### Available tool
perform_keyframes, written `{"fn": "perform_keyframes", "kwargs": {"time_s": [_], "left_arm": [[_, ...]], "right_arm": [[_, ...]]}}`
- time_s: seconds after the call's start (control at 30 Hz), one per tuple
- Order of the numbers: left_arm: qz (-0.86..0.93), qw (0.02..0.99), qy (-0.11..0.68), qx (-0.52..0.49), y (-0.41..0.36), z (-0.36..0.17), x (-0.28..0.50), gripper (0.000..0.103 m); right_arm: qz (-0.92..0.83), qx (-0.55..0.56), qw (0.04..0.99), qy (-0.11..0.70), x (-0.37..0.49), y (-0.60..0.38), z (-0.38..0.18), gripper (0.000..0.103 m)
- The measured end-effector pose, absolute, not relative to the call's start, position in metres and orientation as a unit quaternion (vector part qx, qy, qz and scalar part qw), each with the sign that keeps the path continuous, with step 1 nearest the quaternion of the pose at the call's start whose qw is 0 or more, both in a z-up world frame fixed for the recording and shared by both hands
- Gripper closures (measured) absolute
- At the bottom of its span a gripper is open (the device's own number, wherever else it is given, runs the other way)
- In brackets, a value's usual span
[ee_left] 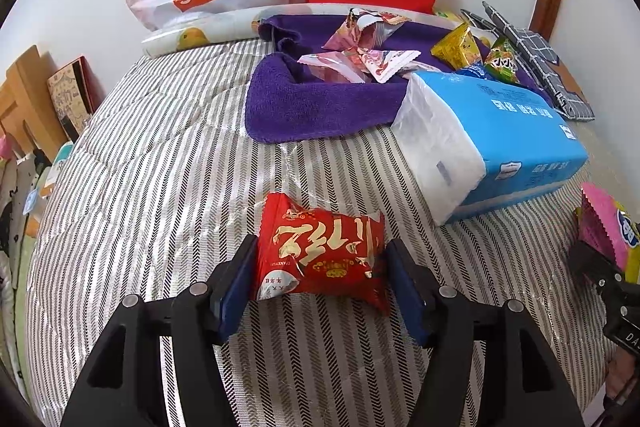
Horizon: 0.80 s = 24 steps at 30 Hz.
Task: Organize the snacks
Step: 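Lift both held snacks up off the bed cover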
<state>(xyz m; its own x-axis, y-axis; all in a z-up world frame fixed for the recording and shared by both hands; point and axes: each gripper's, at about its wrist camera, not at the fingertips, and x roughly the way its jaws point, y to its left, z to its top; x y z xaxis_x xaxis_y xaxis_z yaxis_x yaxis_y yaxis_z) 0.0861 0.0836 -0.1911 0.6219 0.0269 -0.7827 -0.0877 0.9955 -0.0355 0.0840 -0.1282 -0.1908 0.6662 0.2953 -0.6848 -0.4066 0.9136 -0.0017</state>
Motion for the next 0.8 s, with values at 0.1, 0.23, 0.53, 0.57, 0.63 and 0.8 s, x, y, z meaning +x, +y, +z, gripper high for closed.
{"fn": "perform_keyframes", "kwargs": {"time_s": [0.1, 0.23, 0.53, 0.57, 0.63, 0.8], "left_arm": [[0.032, 0.900, 0.434, -0.035, 0.083, -0.191, 0.086, 0.041], [0.032, 0.900, 0.434, -0.035, 0.084, -0.191, 0.086, 0.041], [0.032, 0.900, 0.433, -0.037, 0.083, -0.191, 0.087, 0.041], [0.032, 0.900, 0.433, -0.037, 0.084, -0.191, 0.086, 0.041], [0.032, 0.900, 0.433, -0.037, 0.084, -0.191, 0.086, 0.041], [0.032, 0.900, 0.433, -0.037, 0.084, -0.191, 0.086, 0.041]], "right_arm": [[0.190, -0.084, 0.910, 0.359, 0.084, -0.126, -0.191, 0.043], [0.185, -0.081, 0.909, 0.366, 0.087, -0.128, -0.191, 0.045], [0.168, -0.049, 0.909, 0.379, 0.103, -0.134, -0.189, 0.045], [0.164, -0.054, 0.910, 0.376, 0.105, -0.132, -0.188, 0.045], [0.160, -0.066, 0.913, 0.369, 0.107, -0.128, -0.189, 0.045], [0.152, -0.077, 0.916, 0.363, 0.109, -0.125, -0.191, 0.045]]}}
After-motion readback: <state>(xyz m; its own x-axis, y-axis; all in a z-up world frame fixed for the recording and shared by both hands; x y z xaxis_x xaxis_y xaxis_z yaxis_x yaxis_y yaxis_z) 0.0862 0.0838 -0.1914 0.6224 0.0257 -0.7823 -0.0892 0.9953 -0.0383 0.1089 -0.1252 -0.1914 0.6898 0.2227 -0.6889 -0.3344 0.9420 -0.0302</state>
